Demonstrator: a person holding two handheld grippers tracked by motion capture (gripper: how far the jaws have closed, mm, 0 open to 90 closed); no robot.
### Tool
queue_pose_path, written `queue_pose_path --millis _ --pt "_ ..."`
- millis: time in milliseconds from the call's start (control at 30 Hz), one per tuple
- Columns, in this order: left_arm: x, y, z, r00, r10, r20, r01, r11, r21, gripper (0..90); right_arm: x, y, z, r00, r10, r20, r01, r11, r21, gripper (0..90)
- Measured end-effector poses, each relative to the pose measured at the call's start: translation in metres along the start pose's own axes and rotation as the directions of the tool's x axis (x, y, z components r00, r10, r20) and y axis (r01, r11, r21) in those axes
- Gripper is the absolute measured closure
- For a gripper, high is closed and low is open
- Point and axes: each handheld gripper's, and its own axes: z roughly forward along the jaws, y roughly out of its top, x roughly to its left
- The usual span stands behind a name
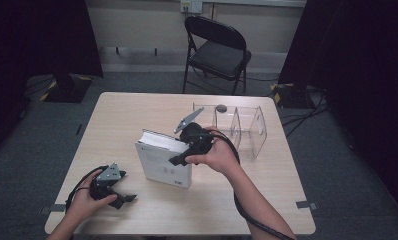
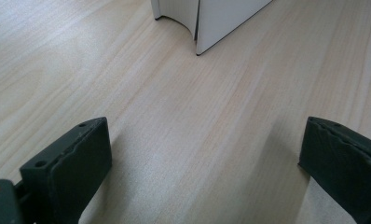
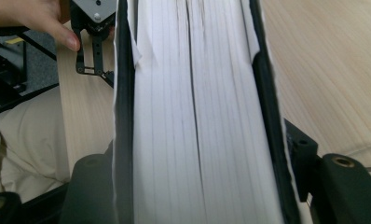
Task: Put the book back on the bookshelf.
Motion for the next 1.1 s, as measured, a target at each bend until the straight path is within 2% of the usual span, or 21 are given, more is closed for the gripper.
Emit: queue_pose_path --millis 133,300,467,600,733,900,1100 --pt "0.000 0.000 0.001 1.0000 0.002 0.007 -0.002 1.0000 -0.003 0.8 0.001 0.005 0.005 0.9998 0.011 -0.015 -0.010 0.999 0.032 36.5" --pt "0.000 0.000 0.001 1.0000 0.005 0.008 -0.005 1.0000 -0.002 0.4 0.002 0.010 0.010 0.9999 -0.001 -0.016 0.002 0.999 0.046 35.2" --pt "0.000 0.001 0.001 1.0000 0.005 0.005 -0.005 1.0000 0.006 0.0 0.000 0.015 0.013 0.9998 0.009 -0.015 -0.008 0.998 0.058 33.4" --pt "0.000 0.001 0.001 1.0000 0.004 0.006 -0.004 1.0000 0.006 0.0 0.002 0.018 0.015 0.9999 -0.002 -0.012 0.003 0.998 0.064 31.9" --pt "0.000 0.001 0.001 1.0000 0.004 0.007 -0.004 1.0000 0.006 0.0 0.004 0.021 0.018 0.9998 -0.015 0.010 0.015 0.997 0.081 29.7" --pt "0.000 0.001 0.001 1.0000 0.004 0.007 -0.004 1.0000 0.006 0.0 0.003 0.023 0.019 0.9997 -0.024 0.002 0.024 0.996 0.090 28.8" --pt "0.000 0.001 0.002 0.9999 0.003 0.011 -0.003 1.0000 -0.002 0.0 0.004 0.025 0.021 0.9992 -0.038 0.015 0.036 0.994 0.103 27.2"
